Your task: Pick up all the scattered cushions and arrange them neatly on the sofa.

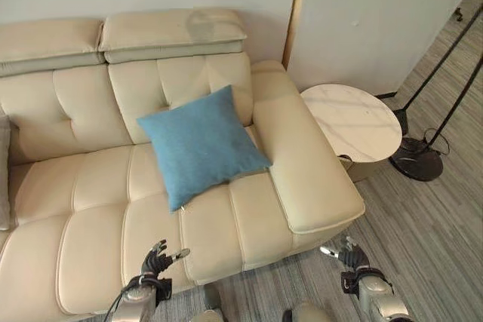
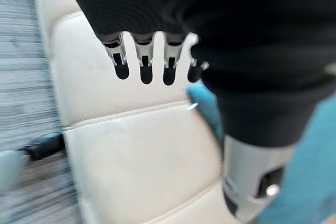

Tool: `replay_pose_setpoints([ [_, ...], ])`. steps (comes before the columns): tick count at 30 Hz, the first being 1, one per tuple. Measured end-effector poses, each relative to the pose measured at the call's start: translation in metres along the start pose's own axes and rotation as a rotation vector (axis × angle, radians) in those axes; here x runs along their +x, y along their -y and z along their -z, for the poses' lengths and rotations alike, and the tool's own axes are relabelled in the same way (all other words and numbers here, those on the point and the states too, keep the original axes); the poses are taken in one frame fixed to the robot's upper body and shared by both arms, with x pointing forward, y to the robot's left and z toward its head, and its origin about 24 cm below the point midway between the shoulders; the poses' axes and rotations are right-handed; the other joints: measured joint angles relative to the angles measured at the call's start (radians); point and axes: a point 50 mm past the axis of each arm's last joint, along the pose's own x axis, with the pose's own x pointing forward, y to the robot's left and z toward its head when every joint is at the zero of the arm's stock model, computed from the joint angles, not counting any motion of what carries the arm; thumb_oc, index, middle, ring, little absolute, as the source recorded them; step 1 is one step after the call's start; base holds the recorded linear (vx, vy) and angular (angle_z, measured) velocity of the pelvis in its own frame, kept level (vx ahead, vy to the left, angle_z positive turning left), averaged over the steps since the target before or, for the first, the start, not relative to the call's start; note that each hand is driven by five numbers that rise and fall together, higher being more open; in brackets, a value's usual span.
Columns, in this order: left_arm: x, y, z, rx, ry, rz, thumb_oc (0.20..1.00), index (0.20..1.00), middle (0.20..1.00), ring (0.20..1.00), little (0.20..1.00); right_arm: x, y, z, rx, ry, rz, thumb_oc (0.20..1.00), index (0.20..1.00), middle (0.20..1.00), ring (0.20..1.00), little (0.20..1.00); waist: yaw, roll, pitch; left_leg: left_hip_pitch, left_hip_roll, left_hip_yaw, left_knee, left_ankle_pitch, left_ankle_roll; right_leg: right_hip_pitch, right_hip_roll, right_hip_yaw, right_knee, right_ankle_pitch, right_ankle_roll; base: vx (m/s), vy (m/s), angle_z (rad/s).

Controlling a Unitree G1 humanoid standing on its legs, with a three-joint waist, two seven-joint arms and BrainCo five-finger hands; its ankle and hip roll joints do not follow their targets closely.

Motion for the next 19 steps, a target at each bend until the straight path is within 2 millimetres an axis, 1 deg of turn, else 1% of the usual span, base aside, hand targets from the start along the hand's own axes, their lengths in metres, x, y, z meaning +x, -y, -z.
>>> replay_pose_setpoints([
  [1,-0.001,0.006,0.003,-0.013,-0.013,0.01,1.0,1.0,1.0,1.0,1.0,-0.001,0.003,0.003,-0.011,-0.009,0.004,1.0,1.0,1.0,1.0,1.0,-0.001,0.007,-0.001,-0.005,0.006,-0.018,0.0,0.001,-0.001,0.007,0.015,-0.001,-0.029,0.02,-0.009,-0.2,-0.211,-0.01],
  [2,-0.002,0.011,0.008,-0.026,-0.024,0.02,1.0,1.0,1.0,1.0,1.0,-0.003,0.005,0.009,-0.032,-0.025,0.003,1.0,1.0,1.0,1.0,1.0,-0.005,0.031,-0.009,-0.028,0.018,-0.052,0.029,0.026,-0.013,0.015,0.042,-0.012,-0.046,0.035,-0.02,-0.25,-0.167,0.18],
  [3,0.0,0.016,0.0,-0.034,-0.003,0.031,1.0,1.0,1.0,1.0,1.0,-0.006,0.007,0.016,-0.033,-0.048,0.005,1.0,1.0,1.0,1.0,1.0,-0.005,0.019,-0.006,-0.048,0.034,-0.078,0.064,0.04,-0.029,0.016,0.041,-0.012,-0.053,0.037,-0.034,-0.29,-0.146,0.46],
  [4,0.002,0.021,-0.004,-0.032,0.009,0.044,1.0,1.0,1.0,1.0,1.0,-0.006,0.012,0.017,-0.049,-0.048,0.014,1.0,1.0,1.0,1.0,1.0,-0.003,0.022,0.001,-0.11,0.06,-0.15,0.101,0.127,-0.063,0.001,0.081,-0.037,-0.054,0.068,-0.073,-0.57,-0.227,0.32],
  [5,0.004,0.022,-0.011,-0.036,0.031,0.044,1.0,1.0,1.0,1.0,1.0,-0.004,0.013,0.014,-0.053,-0.044,0.019,1.0,1.0,1.0,1.0,1.0,0.006,0.01,0.013,-0.141,0.073,-0.192,0.099,0.206,-0.1,-0.044,0.086,-0.039,-0.019,0.065,-0.101,-0.49,-0.146,0.45],
  [6,0.003,0.029,-0.009,-0.04,0.024,0.059,1.0,1.0,1.0,1.0,1.0,0.0,0.017,0.005,-0.109,-0.023,0.012,1.0,1.0,1.0,1.0,1.0,0.001,0.034,0.018,-0.182,0.078,-0.346,0.067,0.282,-0.011,-0.09,0.106,-0.076,0.051,0.076,-0.158,-0.45,-0.098,0.27],
  [7,0.005,0.031,-0.016,-0.05,0.034,0.067,1.0,1.0,1.0,1.0,1.0,0.002,0.012,0.003,-0.129,-0.022,-0.005,1.0,1.0,1.0,1.0,1.0,-0.005,-0.01,0.035,-0.197,0.043,-0.381,0.184,0.152,-0.087,-0.144,0.052,-0.095,0.094,0.073,-0.198,-0.22,0.012,0.22],
  [8,0.005,0.024,-0.012,-0.038,0.019,0.055,1.0,1.0,1.0,1.0,1.0,0.002,0.001,0.0,-0.109,-0.007,-0.036,1.0,1.0,1.0,1.0,1.0,-0.012,-0.081,0.025,-0.162,-0.008,-0.331,0.36,-0.035,-0.105,-0.122,0.002,-0.078,0.019,0.122,-0.189,-0.12,0.029,0.22],
  [9,0.007,0.022,-0.013,-0.041,0.018,0.045,1.0,1.0,1.0,1.0,1.0,0.001,-0.005,-0.004,-0.093,0.011,-0.052,1.0,1.0,1.0,1.0,1.0,-0.039,-0.107,0.025,-0.054,-0.034,-0.319,0.445,-0.169,-0.114,-0.055,-0.017,-0.085,-0.103,0.201,-0.17,-0.01,0.146,0.33],
  [10,0.007,0.023,-0.011,-0.044,0.006,0.047,1.0,1.0,1.0,1.0,1.0,0.001,-0.004,-0.003,-0.092,0.008,-0.053,1.0,1.0,1.0,1.0,1.0,-0.057,-0.095,0.018,0.017,-0.029,-0.322,0.432,-0.221,-0.12,-0.034,-0.006,-0.087,-0.148,0.206,-0.145,0.02,0.168,0.69],
  [11,0.01,0.031,-0.021,-0.054,0.033,0.065,1.0,1.0,1.0,1.0,1.0,0.001,0.003,-0.002,-0.085,0.005,-0.035,1.0,1.0,1.0,1.0,1.0,-0.081,-0.064,0.006,0.13,-0.021,-0.293,0.288,-0.253,-0.129,-0.035,0.013,-0.098,-0.17,0.238,-0.105,0.03,0.256,1.29],
  [12,0.01,0.047,-0.03,-0.074,0.062,0.105,1.0,1.0,1.0,1.0,1.0,0.001,0.018,0.0,-0.037,-0.01,0.026,1.0,1.0,1.0,1.0,1.0,-0.108,0.019,-0.015,0.262,-0.038,-0.206,-0.014,-0.272,-0.082,-0.069,0.06,-0.106,-0.205,0.268,-0.067,0.03,0.228,1.05],
  [13,0.01,0.045,-0.032,-0.069,0.072,0.099,1.0,1.0,1.0,1.0,1.0,0.0,0.013,0.007,-0.008,-0.036,0.024,1.0,1.0,1.0,1.0,1.0,-0.091,-0.012,-0.021,0.252,-0.066,-0.209,-0.014,-0.249,-0.054,-0.089,0.039,-0.082,-0.208,0.29,-0.059,0.05,0.179,0.69],
  [14,0.008,0.041,-0.025,-0.062,0.054,0.091,1.0,1.0,1.0,1.0,1.0,-0.001,0.009,0.011,-0.002,-0.045,0.012,1.0,1.0,1.0,1.0,1.0,-0.078,-0.021,-0.029,0.247,-0.08,-0.204,-0.014,-0.246,-0.049,-0.088,0.025,-0.089,-0.222,0.291,-0.054,0.04,0.145,-0.17],
  [15,0.005,0.036,-0.014,-0.056,0.023,0.079,1.0,1.0,1.0,1.0,1.0,-0.003,0.003,0.015,0.002,-0.061,-0.002,1.0,1.0,1.0,1.0,1.0,-0.071,-0.024,-0.037,0.242,-0.089,-0.191,-0.014,-0.242,-0.034,-0.089,0.01,-0.09,-0.234,0.287,-0.047,0.0,0.073,-0.24],
  [16,0.001,0.032,-0.002,-0.055,-0.009,0.068,1.0,1.0,1.0,1.0,1.0,-0.004,-0.002,0.02,-0.016,-0.076,-0.024,1.0,1.0,1.0,1.0,1.0,-0.057,-0.003,-0.045,0.23,-0.084,-0.17,-0.013,-0.237,-0.02,-0.108,0.008,-0.095,-0.202,0.271,-0.029,0.0,0.088,-0.32],
  [17,-0.001,0.032,0.004,-0.058,-0.024,0.064,1.0,1.0,1.0,1.0,1.0,-0.005,-0.005,0.022,-0.025,-0.08,-0.039,1.0,1.0,1.0,1.0,1.0,-0.05,0.004,-0.05,0.226,-0.071,-0.154,-0.013,-0.231,-0.012,-0.136,0.011,-0.103,-0.114,0.239,-0.025,0.01,0.033,-0.24],
  [18,-0.003,0.026,0.009,-0.055,-0.035,0.05,1.0,1.0,1.0,1.0,1.0,-0.006,-0.007,0.023,-0.034,-0.083,-0.05,1.0,1.0,1.0,1.0,1.0,-0.046,0.02,-0.053,0.212,-0.063,-0.152,-0.013,-0.225,-0.002,-0.162,0.003,-0.103,-0.018,0.196,-0.014,0.01,0.044,-0.11],
  [19,-0.004,0.023,0.012,-0.05,-0.045,0.044,1.0,1.0,1.0,1.0,1.0,-0.006,-0.008,0.023,-0.035,-0.082,-0.053,1.0,1.0,1.0,1.0,1.0,-0.046,0.017,-0.058,0.205,-0.065,-0.152,-0.013,-0.222,0.002,-0.176,-0.013,-0.099,0.066,0.147,-0.004,0.0,0.044,0.01],
])
